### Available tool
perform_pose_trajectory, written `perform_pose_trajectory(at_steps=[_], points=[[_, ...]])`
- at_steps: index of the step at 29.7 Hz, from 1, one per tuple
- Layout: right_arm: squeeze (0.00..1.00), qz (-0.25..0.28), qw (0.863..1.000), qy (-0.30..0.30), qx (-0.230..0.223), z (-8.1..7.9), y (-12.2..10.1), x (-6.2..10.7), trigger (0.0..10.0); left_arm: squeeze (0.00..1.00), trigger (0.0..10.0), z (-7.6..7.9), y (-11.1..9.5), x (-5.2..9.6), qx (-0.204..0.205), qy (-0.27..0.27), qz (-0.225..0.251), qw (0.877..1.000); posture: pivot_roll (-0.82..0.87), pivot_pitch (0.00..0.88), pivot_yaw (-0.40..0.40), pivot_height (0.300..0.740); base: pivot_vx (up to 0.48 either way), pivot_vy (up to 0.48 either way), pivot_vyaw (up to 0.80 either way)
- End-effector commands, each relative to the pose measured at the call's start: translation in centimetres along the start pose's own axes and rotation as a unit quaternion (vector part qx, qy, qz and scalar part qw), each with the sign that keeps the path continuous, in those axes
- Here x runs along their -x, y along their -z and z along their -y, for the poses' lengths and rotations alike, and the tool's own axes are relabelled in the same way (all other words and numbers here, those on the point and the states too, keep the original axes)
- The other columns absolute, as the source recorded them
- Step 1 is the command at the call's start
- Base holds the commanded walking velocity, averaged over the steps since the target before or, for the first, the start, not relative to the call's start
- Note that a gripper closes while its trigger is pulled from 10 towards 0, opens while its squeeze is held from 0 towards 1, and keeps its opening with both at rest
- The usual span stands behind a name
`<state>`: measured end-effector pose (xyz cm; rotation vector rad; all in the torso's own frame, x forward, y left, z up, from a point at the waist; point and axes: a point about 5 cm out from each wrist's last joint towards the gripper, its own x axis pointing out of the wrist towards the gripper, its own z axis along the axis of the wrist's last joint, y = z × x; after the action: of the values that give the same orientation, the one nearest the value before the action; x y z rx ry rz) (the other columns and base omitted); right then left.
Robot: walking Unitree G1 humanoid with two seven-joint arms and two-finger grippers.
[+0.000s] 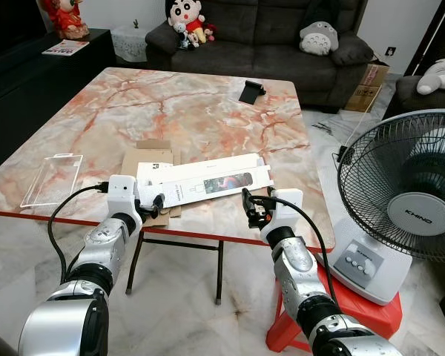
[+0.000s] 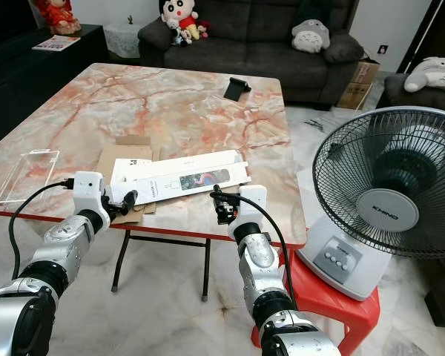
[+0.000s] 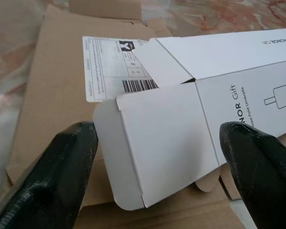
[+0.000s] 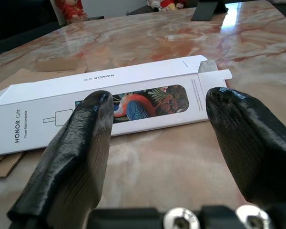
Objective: Picking trash to rubbish bin
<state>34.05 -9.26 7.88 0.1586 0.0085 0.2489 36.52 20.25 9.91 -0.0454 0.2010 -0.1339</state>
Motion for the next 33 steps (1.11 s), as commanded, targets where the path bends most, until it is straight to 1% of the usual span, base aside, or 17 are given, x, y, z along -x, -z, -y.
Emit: perform_pose_trajectory(at_steps=[1,5,7,10,12,15,26,29,33], points=[[0.00,-0.001,1.000,0.001,0.001,0.1,0.0,0.0,10.0,0.00,10.0,0.2,0.4,0.0,0.017,0.003,-0.009,1.000,-0.03,0.005,-0.050,0.740,0.000,0.000,0.00],[0.00,-0.002,1.000,0.001,0.002,0.1,0.0,0.0,10.0,0.00,10.0,-0.1,0.1,0.0,0.029,-0.005,0.000,1.000,-0.03,0.005,-0.050,0.740,0.000,0.000,0.00],[0.00,-0.001,1.000,0.001,0.001,0.2,0.0,0.1,10.0,0.00,10.0,-0.6,-0.7,-0.1,0.041,-0.019,0.020,0.999,-0.04,0.007,-0.050,0.740,0.000,0.000,0.00],[0.00,0.000,1.000,0.002,0.001,0.2,0.0,0.1,10.0,0.00,10.0,-0.8,-1.6,-0.2,0.038,-0.024,0.038,0.998,-0.04,0.007,-0.050,0.740,0.000,0.000,0.00],[0.00,-0.001,1.000,0.001,0.001,0.2,0.0,0.1,10.0,0.00,10.0,-1.0,-2.9,-0.4,0.041,-0.024,0.060,0.997,-0.04,0.008,-0.051,0.740,0.000,0.000,0.00],[0.00,-0.002,1.000,0.001,0.001,0.2,0.1,0.1,10.0,0.00,10.0,-1.2,-3.3,-0.5,0.045,-0.024,0.062,0.997,-0.04,0.008,-0.051,0.740,0.000,0.000,0.00],[0.00,0.000,1.000,0.003,0.004,0.5,0.2,0.4,10.0,0.00,10.0,-1.1,-3.5,-0.7,0.053,-0.023,0.051,0.997,-0.06,0.022,-0.051,0.740,0.000,0.000,0.00],[0.00,-0.001,1.000,0.006,0.006,0.7,0.5,0.8,10.0,0.00,10.0,-1.0,-3.4,-0.9,0.052,-0.025,0.039,0.998,-0.09,0.035,-0.051,0.740,0.000,0.000,0.00],[0.00,-0.001,1.000,0.008,0.008,0.9,0.7,1.0,10.0,0.00,10.0,-0.8,-3.7,-1.0,0.054,-0.023,0.037,0.998,-0.10,0.046,-0.054,0.740,0.000,0.000,0.00]])
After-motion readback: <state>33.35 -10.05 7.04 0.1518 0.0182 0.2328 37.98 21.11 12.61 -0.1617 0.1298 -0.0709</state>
